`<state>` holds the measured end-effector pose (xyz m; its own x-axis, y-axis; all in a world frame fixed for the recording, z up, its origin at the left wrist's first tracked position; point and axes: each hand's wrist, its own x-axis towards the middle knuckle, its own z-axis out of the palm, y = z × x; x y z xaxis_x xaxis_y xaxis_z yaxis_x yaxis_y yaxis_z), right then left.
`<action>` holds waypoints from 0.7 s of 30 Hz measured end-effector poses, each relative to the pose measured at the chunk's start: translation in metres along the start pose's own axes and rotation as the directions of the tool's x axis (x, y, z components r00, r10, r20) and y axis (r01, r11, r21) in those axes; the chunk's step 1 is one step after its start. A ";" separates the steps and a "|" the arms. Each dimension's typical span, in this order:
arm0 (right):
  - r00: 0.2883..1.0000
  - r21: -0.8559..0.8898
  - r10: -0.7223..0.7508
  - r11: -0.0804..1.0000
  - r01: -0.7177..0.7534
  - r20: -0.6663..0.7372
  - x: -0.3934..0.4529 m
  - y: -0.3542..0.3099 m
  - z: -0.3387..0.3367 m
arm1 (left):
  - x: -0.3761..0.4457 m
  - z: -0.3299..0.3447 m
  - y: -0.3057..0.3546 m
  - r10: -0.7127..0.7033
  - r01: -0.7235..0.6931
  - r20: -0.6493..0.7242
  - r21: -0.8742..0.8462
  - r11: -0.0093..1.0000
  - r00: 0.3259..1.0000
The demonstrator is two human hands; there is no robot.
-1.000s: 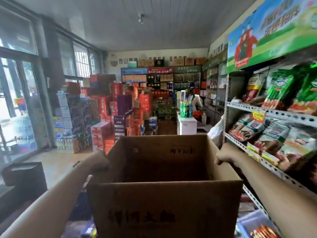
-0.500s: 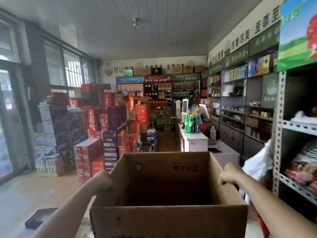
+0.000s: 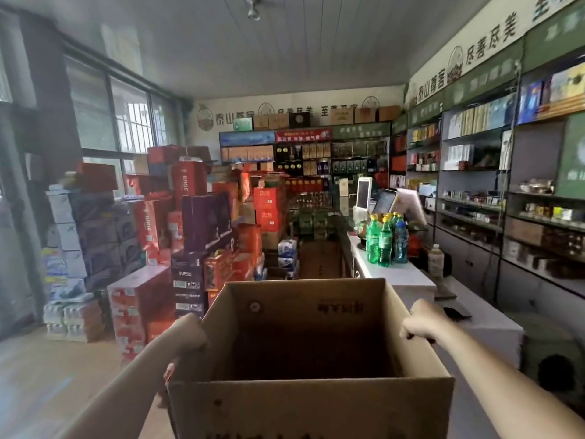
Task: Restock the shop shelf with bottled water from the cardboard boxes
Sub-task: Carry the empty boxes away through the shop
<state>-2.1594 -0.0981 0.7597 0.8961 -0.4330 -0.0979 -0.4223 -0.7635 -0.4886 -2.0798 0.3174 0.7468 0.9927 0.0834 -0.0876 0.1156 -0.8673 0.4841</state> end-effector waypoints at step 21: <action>0.998 -0.098 -0.009 0.995 0.015 0.064 0.630 -0.196 0.077 | 0.664 0.051 0.132 -0.034 0.031 0.025 0.113 0.993 0.999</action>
<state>-1.5014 -0.1842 0.7266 0.9067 -0.3947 -0.1491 -0.4202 -0.8132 -0.4026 -1.4074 0.2334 0.7085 0.9870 0.1004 -0.1251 0.1411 -0.9144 0.3795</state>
